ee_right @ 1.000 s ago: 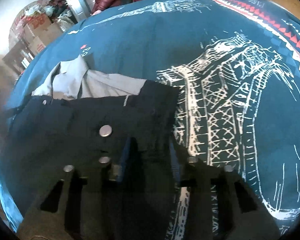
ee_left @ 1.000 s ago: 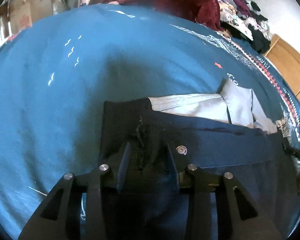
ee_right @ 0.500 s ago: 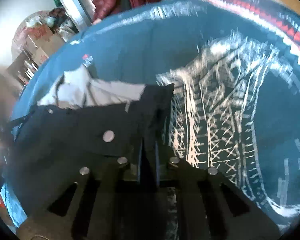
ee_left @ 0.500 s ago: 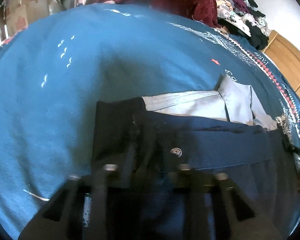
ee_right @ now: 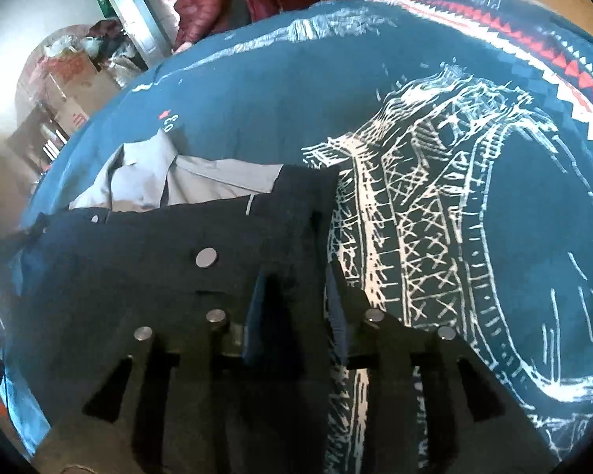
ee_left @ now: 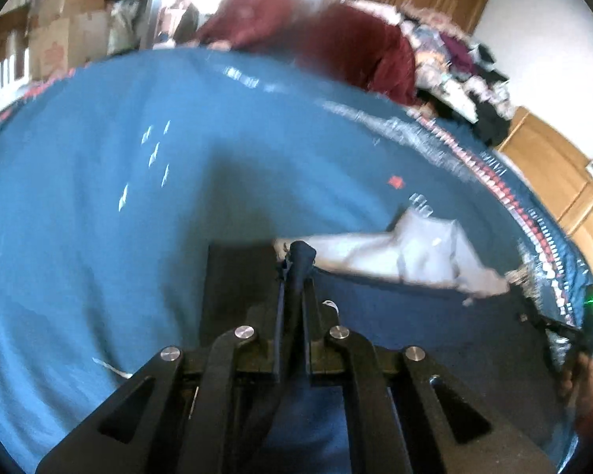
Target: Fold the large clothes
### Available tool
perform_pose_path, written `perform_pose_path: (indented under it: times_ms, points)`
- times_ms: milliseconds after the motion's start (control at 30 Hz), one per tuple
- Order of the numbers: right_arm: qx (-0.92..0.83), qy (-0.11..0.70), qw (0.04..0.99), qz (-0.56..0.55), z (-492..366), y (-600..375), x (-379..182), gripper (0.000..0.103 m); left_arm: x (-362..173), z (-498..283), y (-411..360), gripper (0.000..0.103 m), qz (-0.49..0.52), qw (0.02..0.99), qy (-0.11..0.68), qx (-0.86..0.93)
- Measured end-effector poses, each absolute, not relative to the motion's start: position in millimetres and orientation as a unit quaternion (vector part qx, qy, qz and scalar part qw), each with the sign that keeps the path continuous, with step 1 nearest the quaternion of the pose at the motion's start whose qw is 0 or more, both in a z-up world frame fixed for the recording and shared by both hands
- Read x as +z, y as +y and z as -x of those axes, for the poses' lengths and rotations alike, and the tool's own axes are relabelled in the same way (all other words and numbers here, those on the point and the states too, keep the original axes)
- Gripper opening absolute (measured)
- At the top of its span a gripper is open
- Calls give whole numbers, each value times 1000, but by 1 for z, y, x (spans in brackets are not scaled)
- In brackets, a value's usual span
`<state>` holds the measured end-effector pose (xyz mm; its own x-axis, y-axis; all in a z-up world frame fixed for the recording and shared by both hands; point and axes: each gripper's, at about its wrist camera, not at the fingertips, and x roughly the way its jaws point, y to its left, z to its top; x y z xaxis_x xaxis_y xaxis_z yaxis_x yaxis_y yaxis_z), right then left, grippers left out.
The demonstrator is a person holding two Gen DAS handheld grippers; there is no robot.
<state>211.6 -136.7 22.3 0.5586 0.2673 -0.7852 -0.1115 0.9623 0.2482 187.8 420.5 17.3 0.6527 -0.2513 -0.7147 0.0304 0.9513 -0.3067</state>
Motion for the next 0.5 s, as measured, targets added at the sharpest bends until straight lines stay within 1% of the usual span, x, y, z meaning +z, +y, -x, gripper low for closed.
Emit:
perform_pose_path:
  times_ms: [100, 200, 400, 433, 467, 500]
  points:
    - [99, 435, 894, -46, -206, -130, 32, 32, 5, -187, 423, 6, 142, 895, 416, -75]
    - [103, 424, 899, -21, -212, -124, 39, 32, 4, -186, 422, 6, 134, 896, 417, -72]
    - [104, 462, 881, -1, -225, -117, 18, 30, 2, -189, 419, 6, 131, 895, 422, -68]
    - [103, 465, 879, -4, -227, -118, 16, 24, 2, -189, 417, 6, 130, 895, 422, -66]
    - [101, 463, 881, -7, -226, -118, 17, 12, 2, -190, 416, 6, 128, 895, 423, -65]
    - [101, 452, 886, -11, -223, -119, 23, 11, 3, -190, 414, 6, 123, 897, 420, -60]
